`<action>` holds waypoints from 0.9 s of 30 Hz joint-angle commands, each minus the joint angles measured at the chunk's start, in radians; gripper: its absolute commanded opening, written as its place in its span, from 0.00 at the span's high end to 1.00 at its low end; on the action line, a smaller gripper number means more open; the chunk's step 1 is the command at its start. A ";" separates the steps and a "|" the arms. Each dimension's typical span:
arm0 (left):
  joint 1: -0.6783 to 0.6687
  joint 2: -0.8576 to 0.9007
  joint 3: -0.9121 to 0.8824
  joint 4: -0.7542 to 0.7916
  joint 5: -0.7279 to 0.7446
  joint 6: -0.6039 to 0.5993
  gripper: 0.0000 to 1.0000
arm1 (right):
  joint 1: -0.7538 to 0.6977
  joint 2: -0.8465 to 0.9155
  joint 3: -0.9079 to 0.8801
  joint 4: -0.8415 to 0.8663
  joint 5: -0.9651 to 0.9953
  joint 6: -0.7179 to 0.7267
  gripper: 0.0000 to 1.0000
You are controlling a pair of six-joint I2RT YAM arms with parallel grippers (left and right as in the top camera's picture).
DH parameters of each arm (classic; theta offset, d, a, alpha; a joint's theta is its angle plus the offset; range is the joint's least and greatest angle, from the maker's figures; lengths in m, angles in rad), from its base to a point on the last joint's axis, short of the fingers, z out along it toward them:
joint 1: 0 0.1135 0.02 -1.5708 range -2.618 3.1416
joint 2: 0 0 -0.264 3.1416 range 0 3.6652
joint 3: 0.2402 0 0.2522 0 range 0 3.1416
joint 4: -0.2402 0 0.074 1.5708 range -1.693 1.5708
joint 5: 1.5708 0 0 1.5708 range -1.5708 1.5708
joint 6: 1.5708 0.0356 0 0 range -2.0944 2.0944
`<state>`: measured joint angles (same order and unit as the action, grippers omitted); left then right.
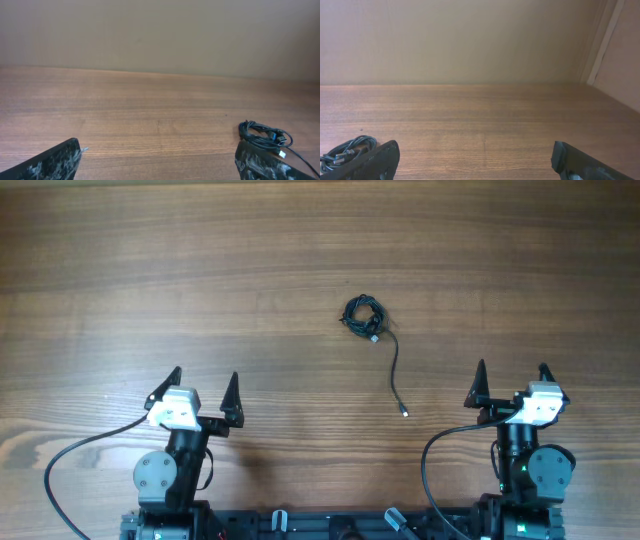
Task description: Untangle cables
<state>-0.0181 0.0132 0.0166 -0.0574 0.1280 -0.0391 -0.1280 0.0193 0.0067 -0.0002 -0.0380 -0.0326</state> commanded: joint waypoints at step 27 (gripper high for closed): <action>-0.005 0.690 0.661 -0.288 0.040 -0.130 0.00 | -0.004 -0.002 -0.002 0.002 -0.015 -0.019 0.00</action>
<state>-0.0181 0.5999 0.5358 -0.2909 0.1291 -0.1631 -0.1284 0.0204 0.0067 -0.0002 -0.0380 -0.0326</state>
